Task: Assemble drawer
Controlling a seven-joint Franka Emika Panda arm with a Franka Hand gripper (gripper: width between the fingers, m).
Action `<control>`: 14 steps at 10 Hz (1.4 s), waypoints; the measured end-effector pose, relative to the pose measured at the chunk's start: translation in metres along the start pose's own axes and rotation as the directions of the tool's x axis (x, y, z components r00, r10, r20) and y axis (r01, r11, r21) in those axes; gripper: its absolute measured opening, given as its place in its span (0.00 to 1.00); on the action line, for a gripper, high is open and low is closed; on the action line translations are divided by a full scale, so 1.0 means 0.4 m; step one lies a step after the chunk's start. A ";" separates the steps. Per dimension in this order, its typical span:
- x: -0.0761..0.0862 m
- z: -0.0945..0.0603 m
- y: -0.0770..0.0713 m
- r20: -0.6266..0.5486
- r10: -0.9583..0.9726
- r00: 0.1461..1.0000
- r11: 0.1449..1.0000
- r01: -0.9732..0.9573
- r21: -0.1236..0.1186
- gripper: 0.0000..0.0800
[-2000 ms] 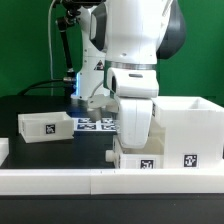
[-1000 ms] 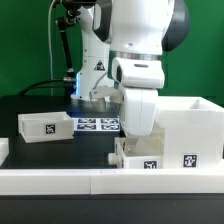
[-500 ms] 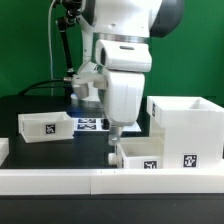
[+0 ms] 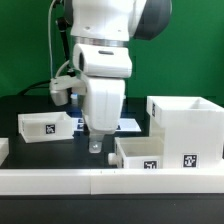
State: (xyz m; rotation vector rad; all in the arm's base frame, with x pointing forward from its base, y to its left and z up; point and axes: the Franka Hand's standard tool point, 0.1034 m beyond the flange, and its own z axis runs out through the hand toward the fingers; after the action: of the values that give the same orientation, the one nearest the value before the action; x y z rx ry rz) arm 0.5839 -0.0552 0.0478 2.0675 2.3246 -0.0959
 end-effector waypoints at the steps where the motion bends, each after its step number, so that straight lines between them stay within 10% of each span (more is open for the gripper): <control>1: -0.016 0.017 -0.013 -0.035 -0.021 0.999 1.000 0.022 0.010 0.81; 5: -0.037 0.037 0.009 -0.176 0.013 0.984 0.999 -0.006 0.039 0.81; 14: 0.113 0.047 0.016 -0.207 0.076 0.975 0.996 -0.064 0.064 0.81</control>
Offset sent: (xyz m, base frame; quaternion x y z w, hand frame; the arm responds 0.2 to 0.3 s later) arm 0.0236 0.0288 -0.0039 0.0017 0.2101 0.0100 0.9776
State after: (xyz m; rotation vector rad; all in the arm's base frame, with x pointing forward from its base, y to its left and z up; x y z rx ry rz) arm 0.5847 -0.0109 0.0261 2.2880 2.3849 0.0623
